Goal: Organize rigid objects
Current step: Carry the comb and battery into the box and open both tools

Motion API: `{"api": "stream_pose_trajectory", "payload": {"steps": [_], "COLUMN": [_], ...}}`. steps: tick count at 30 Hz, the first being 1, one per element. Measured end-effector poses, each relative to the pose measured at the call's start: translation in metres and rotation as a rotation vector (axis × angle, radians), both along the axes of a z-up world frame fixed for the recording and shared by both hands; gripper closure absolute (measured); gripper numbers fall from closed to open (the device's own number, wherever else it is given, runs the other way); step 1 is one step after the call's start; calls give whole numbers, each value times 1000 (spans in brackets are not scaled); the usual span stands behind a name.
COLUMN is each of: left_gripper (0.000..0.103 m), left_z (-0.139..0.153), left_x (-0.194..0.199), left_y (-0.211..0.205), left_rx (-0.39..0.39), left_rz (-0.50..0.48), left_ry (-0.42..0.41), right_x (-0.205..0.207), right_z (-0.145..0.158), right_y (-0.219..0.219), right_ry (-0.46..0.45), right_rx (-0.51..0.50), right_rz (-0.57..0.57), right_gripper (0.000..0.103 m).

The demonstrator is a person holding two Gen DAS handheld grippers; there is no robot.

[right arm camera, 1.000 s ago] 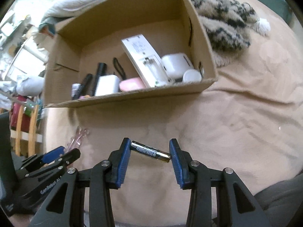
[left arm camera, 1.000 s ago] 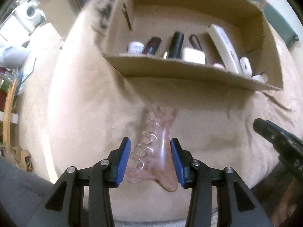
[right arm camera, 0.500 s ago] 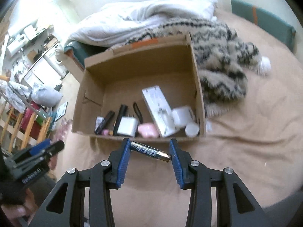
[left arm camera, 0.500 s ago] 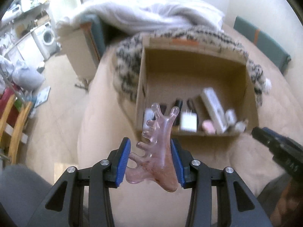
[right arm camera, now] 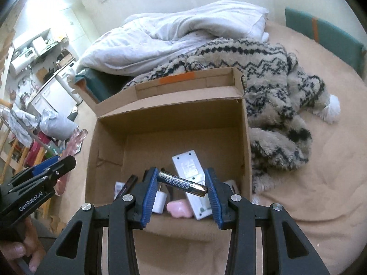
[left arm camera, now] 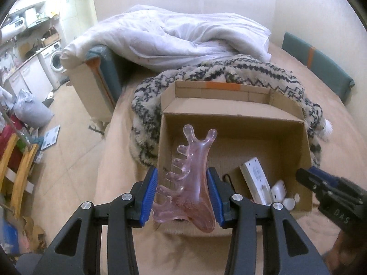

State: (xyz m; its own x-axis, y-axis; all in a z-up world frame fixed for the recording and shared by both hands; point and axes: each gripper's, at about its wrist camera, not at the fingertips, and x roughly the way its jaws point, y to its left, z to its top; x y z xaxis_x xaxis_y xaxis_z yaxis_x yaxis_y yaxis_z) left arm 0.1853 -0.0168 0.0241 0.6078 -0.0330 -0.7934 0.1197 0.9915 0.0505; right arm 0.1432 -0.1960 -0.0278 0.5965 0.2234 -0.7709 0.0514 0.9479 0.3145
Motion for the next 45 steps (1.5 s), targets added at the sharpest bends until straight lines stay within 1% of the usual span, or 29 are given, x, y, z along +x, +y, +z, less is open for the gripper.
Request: {"api": "stream_pose_trajectory", "payload": {"steps": [6, 11, 15, 21, 28, 33, 35, 36, 37, 38, 39, 41, 43, 44, 45], "left_gripper": [63, 63, 63, 63, 63, 64, 62, 56, 45, 41, 39, 39, 39, 39, 39], "left_z": [-30, -54, -69, -82, -94, -92, -88, -87, -84, -82, -79, -74, -70, -67, -64], "left_x": [26, 37, 44, 49, 54, 52, 51, 50, 49, 48, 46, 42, 38, 35, 32], "left_y": [-9, -19, -24, -31, -36, -36, -35, -35, -35, -34, -32, -27, -22, -18, -15], "left_rx": [11, 27, 24, 41, 63, 78, 65, 66, 72, 75, 74, 73, 72, 67, 65], "left_rz": [6, -4, -8, -32, -38, -37, -42, -41, -35, -28, -20, -10, -3, -1, 3], "left_ry": [51, 77, 107, 124, 143, 129, 129, 133, 132, 127, 121, 119, 124, 121, 116], "right_x": [14, 21, 23, 27, 28, 31, 30, 29, 29, 27, 25, 22, 20, 18, 15], "right_z": [-36, -47, -54, -63, -66, -65, -63, -62, -59, -57, -53, -47, -41, -38, -35], "right_y": [2, 6, 9, 5, 3, 3, 3, 3, 2, 0, -3, -7, -11, -12, -13], "right_ry": [90, 124, 147, 186, 197, 191, 185, 182, 173, 162, 142, 110, 84, 67, 56], "right_rx": [12, 12, 13, 29, 45, 50, 54, 60, 70, 82, 100, 140, 173, 184, 185], "right_rz": [-2, 7, 14, 4, 5, 4, 2, 2, 1, -3, -12, -21, -28, -35, -41], "right_gripper": [59, 59, 59, 59, 59, 59, 59, 57, 54, 42, 32, 28, 17, 7, 0]}}
